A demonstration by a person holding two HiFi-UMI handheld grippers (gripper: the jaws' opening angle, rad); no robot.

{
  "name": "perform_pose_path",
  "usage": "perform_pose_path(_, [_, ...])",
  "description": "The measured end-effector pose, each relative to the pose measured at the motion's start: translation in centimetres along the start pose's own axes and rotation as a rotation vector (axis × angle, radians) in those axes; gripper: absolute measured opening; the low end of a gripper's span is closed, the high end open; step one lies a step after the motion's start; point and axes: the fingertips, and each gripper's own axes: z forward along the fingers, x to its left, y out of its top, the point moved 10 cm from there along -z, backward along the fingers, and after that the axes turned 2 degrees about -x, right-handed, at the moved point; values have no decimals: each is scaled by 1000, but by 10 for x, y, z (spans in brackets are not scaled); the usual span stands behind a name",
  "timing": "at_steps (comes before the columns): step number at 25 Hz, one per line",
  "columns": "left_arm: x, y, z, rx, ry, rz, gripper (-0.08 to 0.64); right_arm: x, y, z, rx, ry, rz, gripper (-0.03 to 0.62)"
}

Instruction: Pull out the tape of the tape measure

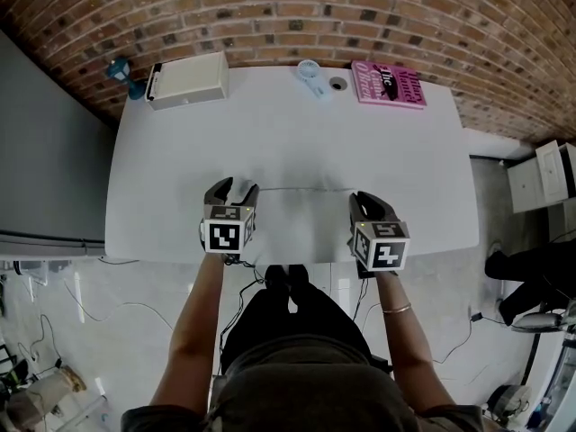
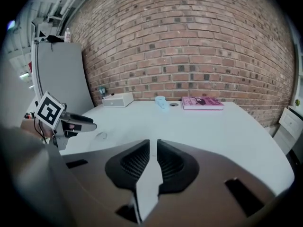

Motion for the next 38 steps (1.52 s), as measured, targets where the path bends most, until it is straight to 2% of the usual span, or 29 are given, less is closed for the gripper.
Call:
perform_pose_path(5, [-2, 9, -15, -77, 30, 41, 201, 5, 7, -10, -58, 6, 21, 43])
perform_pose_path(12, [-6, 25, -34, -158, 27, 27, 152, 7, 16, -29, -136, -31, 18, 10])
perform_pose_path(23, [-7, 30, -57, -245, 50, -5, 80, 9, 17, -48, -193, -54, 1, 8])
perform_pose_path(38, [-11, 25, -82, -342, 83, -39, 46, 10, 21, -65, -279, -57, -8, 6])
